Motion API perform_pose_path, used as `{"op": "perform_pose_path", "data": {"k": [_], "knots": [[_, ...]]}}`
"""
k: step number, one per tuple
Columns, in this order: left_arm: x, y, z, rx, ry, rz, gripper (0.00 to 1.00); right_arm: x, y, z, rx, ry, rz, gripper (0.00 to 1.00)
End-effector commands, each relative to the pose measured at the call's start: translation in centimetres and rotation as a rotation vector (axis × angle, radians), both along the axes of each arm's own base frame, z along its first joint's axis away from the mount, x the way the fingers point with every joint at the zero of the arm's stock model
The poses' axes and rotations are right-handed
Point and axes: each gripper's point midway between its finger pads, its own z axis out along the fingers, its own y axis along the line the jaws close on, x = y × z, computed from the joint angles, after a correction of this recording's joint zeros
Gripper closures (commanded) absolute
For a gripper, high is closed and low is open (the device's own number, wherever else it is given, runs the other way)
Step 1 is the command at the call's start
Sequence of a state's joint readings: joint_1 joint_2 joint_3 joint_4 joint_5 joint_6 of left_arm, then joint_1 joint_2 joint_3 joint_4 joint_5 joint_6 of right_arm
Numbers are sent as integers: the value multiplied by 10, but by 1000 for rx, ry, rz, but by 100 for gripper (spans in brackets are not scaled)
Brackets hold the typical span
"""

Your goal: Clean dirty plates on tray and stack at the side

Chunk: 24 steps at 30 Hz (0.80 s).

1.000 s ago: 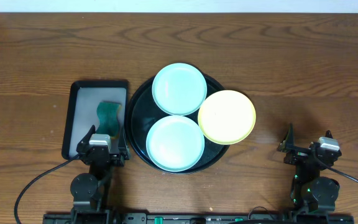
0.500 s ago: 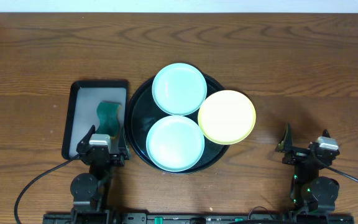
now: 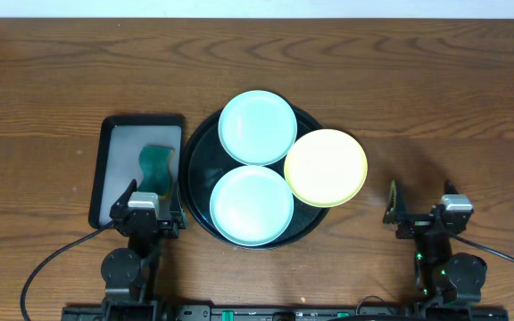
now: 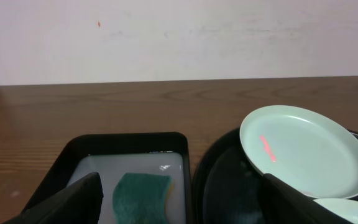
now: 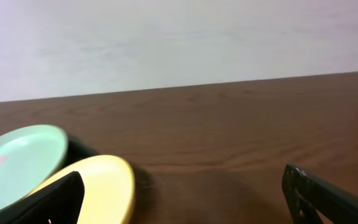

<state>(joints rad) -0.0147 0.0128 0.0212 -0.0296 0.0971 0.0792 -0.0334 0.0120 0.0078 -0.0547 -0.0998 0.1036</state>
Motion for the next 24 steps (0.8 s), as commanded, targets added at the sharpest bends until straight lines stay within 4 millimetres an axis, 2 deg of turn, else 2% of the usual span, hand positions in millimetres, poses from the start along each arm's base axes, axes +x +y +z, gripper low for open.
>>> {"op": "perform_pose_path", "data": {"k": [1, 3, 6, 10, 13, 17, 19, 24], "knots": [[-1, 1, -14, 7, 41, 1, 20, -3, 20, 4, 21, -17, 118, 1], [-1, 1, -14, 7, 41, 1, 20, -5, 26, 10, 21, -25, 151, 1], [-1, 1, -14, 7, 41, 1, 20, -12, 30, 31, 22, -26, 178, 1], [-1, 1, -14, 7, 41, 1, 20, -27, 31, 63, 33, 55, 177, 1], [-1, 1, -14, 7, 41, 1, 20, -32, 36, 95, 13, 116, 207, 1], [-1, 1, -14, 7, 41, 1, 20, -26, 44, 133, 17, 239, 265, 1], [-1, 0, -14, 7, 41, 0, 20, -22, 50, 146, 18, 331, 307, 1], [-1, 2, -14, 8, 41, 7, 20, -7, 56, 153, 47, 575, 356, 1]]}}
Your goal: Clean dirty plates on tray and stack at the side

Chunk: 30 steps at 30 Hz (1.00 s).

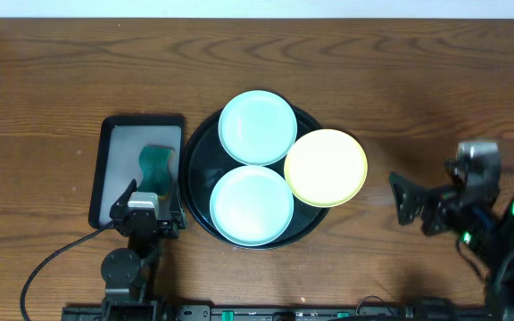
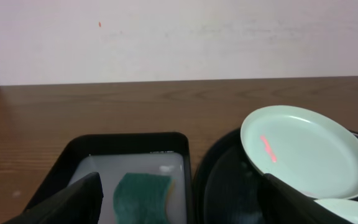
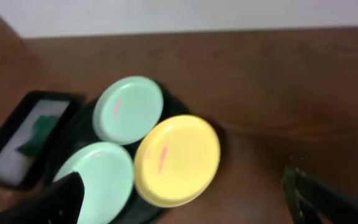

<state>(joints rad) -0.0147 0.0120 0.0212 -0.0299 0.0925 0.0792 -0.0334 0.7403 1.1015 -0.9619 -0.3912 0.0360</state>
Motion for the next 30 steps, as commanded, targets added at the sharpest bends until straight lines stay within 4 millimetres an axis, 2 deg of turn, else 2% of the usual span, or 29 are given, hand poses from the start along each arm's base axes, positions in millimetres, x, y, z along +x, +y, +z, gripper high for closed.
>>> {"op": "perform_pose_path", "data": {"k": [1, 5, 9, 12, 16, 20, 23, 24, 26, 27, 28, 29, 30], "knots": [[-1, 1, -14, 7, 42, 3, 20, 20, 8, 15, 22, 76, 59, 1], [-1, 1, -14, 7, 42, 3, 20, 43, 13, 12, 54, 136, 83, 1], [-1, 1, -14, 7, 42, 3, 20, 47, 37, 4, 174, 208, 209, 1], [-1, 1, -14, 7, 42, 3, 20, 54, 40, -6, 197, 255, 223, 10], [0, 0, -2, -27, -4, -1, 20, 64, 45, -19, 201, 296, 238, 13], [-7, -10, 29, -189, -23, -42, 20, 74, 55, -31, 149, 310, 252, 15], [-20, -13, 56, -222, 1, -56, 20, 78, 61, -43, 64, 326, 240, 14], [-32, -12, 75, -222, 36, -49, 20, 77, 67, -52, 2, 339, 241, 8], [-45, -12, 98, -222, 77, -44, 20, 75, 77, -59, -44, 354, 247, 1], [-50, -12, 108, -222, 97, -42, 20, 74, 82, -62, -64, 360, 255, 1], [-58, -12, 128, -222, 150, -36, 20, 71, 95, -70, -99, 374, 290, 1], [-62, -12, 138, -217, 188, -33, 20, 69, 101, -73, -105, 381, 308, 1], [-67, -12, 152, -202, 270, -28, 20, 69, 115, -77, -103, 382, 347, 1]]}}
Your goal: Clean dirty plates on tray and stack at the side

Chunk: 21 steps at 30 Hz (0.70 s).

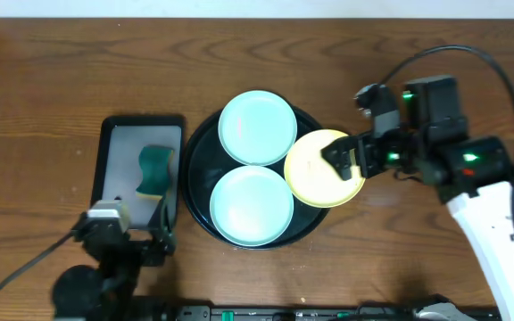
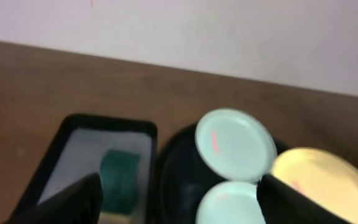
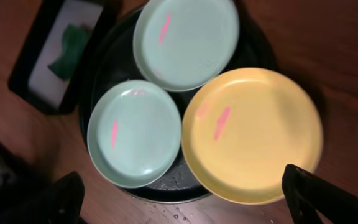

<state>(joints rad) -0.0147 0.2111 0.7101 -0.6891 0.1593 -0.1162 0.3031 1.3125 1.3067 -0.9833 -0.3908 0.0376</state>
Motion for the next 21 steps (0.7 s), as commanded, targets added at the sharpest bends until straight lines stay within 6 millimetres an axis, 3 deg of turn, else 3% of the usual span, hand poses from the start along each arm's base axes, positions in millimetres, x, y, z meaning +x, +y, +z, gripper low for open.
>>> {"op": "perform_pose_path", "data": {"k": [1, 4, 8, 16, 21], "knots": [[-8, -1, 38, 13, 144, -13, 20, 2, 19, -8, -31, 3, 42, 1], [-16, -1, 46, 56, 412, -37, 20, -10, 40, -18, -2, 62, 116, 1], [-18, -1, 44, 56, 667, -45, 20, -17, 46, -33, -25, 130, 134, 26], [-9, -27, 11, -82, 999, -144, 20, -25, 66, -76, -99, 244, 177, 49], [-6, -26, -6, -73, 1113, -154, 57, -18, 64, -104, -195, 280, 133, 53]]}}
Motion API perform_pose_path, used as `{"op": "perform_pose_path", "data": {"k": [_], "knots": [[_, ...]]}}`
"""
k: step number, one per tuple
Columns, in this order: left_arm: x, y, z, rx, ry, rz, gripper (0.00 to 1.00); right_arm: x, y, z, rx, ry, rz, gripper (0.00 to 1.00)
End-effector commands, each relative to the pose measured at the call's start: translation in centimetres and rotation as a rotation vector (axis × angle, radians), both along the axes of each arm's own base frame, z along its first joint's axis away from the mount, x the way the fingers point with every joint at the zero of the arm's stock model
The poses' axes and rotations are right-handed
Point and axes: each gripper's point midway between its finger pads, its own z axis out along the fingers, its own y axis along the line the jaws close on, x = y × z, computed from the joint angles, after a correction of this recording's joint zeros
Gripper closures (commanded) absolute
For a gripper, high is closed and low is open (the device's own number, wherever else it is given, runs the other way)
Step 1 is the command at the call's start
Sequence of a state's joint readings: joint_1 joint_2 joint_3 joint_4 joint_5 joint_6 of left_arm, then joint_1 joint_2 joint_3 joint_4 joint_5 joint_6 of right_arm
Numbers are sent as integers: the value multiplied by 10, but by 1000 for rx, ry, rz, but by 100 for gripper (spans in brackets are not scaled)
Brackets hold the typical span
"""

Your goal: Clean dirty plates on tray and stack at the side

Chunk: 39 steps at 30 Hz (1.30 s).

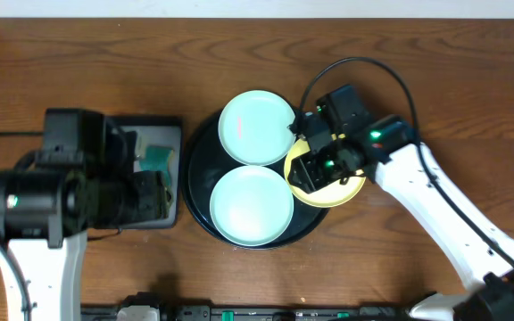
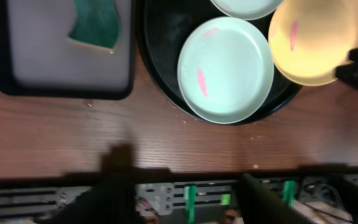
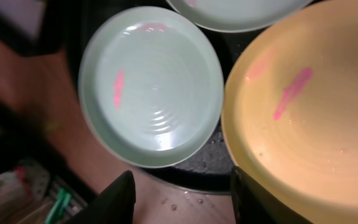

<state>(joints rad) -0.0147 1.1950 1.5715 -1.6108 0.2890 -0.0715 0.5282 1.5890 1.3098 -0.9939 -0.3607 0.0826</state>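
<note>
A round black tray carries two mint plates, one at the back and one at the front, each with a pink smear. A yellow plate, also smeared pink, overhangs the tray's right rim. My right gripper is open, low over the yellow plate's left edge, one finger against its rim and the front mint plate just ahead. The open left gripper hangs high, looking straight down, with nothing between its fingers. A green sponge lies in the sponge tray.
A rectangular black sponge tray with a pale wet floor stands left of the round tray, partly under my left arm. Bare wooden table lies behind the trays and to the right of the yellow plate. Water drops dot the wood by the tray's front rim.
The right gripper has dropped and shifted left, from the yellow plate's right side to its left edge. The left arm has risen from the table's front to above the sponge tray, camera facing down.
Both arms first rested at the table's front edge, grippers open. Then the right arm was lifted at the right while the left stayed put. Later the right was over the yellow plate and the left was rising. Now both hang over the trays; no plate has moved.
</note>
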Motion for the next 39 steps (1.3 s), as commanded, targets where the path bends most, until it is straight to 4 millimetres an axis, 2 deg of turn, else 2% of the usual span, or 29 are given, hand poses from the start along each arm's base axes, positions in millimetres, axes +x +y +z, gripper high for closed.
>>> {"op": "perform_pose_path", "data": {"k": [1, 4, 5, 9, 12, 14, 16, 17, 22, 29, 35, 39], "knots": [[-10, -4, -7, -26, 91, -13, 65, 8, -4, -20, -88, 3, -39, 53], [-12, 4, -14, 21, 115, 4, 87, 15, -3, -36, -122, 12, -48, 47], [-12, 8, -16, 42, 121, 24, 91, 16, -2, -41, -125, 19, -49, 46], [-15, 28, -18, 136, 124, 141, 92, 18, -1, -60, -146, 70, -84, 50], [-14, 38, -15, 181, 94, 197, 91, 16, -1, -71, -164, 103, -84, 59], [-10, 40, -12, 190, 58, 207, 85, 15, -2, -77, -175, 119, -82, 68], [-4, 40, -10, 186, 28, 210, 83, 13, -1, -81, -181, 128, -76, 74], [-2, 40, -9, 184, 18, 211, 78, 12, 1, -83, -184, 131, -72, 75], [7, 40, -16, 183, 1, 213, 73, 3, 11, -85, -190, 140, -56, 75], [9, 45, -38, 217, 41, 216, 70, -9, 30, -86, -199, 124, -25, 74], [8, 45, -53, 217, 80, 227, 69, -5, 23, -89, -266, 97, -116, 78], [7, 45, -56, 217, 89, 233, 69, -13, 24, -95, -278, 112, -135, 78]]}}
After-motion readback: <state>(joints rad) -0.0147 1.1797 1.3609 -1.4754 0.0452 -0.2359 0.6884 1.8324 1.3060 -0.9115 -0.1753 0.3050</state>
